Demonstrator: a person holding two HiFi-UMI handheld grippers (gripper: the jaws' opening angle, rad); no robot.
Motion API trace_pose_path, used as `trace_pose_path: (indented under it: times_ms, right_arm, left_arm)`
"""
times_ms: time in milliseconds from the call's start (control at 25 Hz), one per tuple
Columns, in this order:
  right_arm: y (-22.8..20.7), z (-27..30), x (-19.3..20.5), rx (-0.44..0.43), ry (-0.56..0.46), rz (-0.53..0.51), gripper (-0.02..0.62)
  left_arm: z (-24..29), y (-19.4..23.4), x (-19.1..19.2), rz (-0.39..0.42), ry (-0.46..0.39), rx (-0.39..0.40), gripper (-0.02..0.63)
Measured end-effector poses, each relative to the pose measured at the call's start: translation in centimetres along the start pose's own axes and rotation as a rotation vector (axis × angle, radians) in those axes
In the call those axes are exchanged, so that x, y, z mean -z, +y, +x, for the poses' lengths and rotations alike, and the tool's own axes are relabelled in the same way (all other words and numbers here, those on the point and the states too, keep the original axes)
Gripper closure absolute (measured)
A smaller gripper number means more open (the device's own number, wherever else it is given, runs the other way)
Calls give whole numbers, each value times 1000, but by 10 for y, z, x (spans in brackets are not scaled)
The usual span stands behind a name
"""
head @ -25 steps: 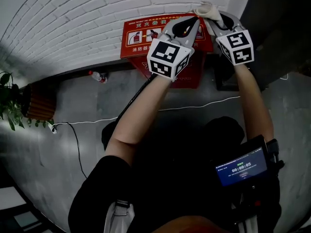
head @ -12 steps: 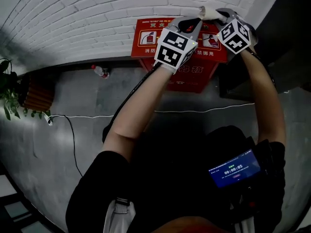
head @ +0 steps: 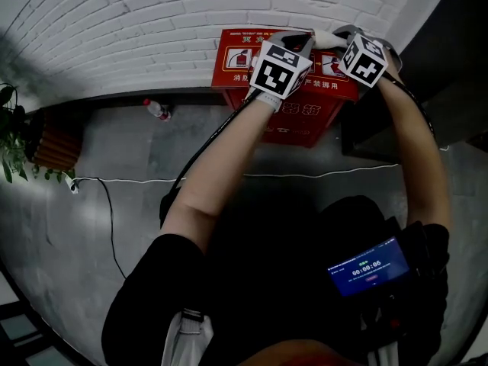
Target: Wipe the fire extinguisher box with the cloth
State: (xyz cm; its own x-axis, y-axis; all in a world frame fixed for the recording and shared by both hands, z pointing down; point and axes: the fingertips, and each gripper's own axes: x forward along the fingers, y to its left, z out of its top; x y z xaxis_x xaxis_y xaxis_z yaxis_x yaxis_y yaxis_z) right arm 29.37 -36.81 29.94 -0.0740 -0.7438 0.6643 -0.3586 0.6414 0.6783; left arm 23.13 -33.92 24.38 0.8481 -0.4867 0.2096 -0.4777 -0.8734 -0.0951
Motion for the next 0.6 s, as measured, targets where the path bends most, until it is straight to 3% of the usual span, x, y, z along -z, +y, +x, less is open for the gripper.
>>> trace_pose_path:
  times_ms: [600]
  right_arm:
    - [78, -58, -20, -171, 19, 0, 497]
  left_arm:
    - [-54, -35, 5, -24, -14, 7, 604]
